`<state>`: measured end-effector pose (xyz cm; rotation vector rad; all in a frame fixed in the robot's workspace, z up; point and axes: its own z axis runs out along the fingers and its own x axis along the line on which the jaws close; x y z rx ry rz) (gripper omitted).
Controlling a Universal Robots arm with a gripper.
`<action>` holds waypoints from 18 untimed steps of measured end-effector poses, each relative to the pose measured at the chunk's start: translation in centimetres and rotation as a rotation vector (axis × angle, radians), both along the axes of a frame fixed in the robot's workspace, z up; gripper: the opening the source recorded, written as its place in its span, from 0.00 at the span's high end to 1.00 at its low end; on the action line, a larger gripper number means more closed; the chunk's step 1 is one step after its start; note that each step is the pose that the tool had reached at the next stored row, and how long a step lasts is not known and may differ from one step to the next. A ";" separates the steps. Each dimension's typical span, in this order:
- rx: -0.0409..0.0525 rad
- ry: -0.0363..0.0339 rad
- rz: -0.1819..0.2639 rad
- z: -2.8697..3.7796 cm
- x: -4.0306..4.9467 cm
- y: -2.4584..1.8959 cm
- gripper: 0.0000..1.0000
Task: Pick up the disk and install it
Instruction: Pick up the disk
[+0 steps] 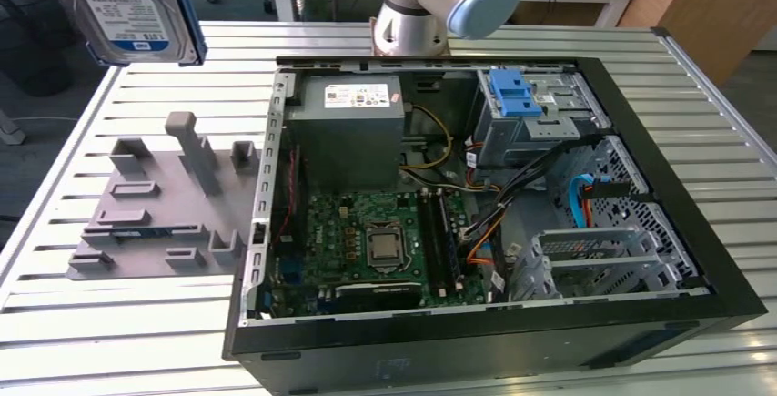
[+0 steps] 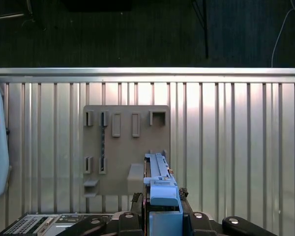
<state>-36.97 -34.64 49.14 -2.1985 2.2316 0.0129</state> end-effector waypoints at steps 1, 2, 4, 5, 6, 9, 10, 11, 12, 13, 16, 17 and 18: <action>0.0000 0.0000 0.000 0.00 0.09 0.00 0.64; 0.0000 0.0000 0.000 0.00 0.18 0.00 0.64; 0.0000 0.0000 0.000 -0.01 0.33 -0.01 0.64; 0.0000 0.0000 0.000 -0.01 0.41 -0.01 0.64; 0.0000 0.0000 0.000 -0.01 0.48 -0.01 0.64; 0.0000 0.0000 0.000 -0.02 0.70 -0.01 0.64; 0.0000 0.0000 0.000 -0.02 0.78 -0.02 0.64; 0.0000 0.0000 0.000 -0.03 0.85 -0.01 0.64; 0.0000 0.0000 0.000 -0.03 0.92 -0.02 0.64; 0.0000 0.0000 0.000 -0.03 0.98 -0.02 0.64; 0.0000 0.0000 0.000 -0.04 1.18 -0.02 0.64; 0.0000 0.0000 0.000 -0.04 1.25 -0.03 0.64; 0.0000 0.0000 0.000 -0.04 1.31 -0.03 0.64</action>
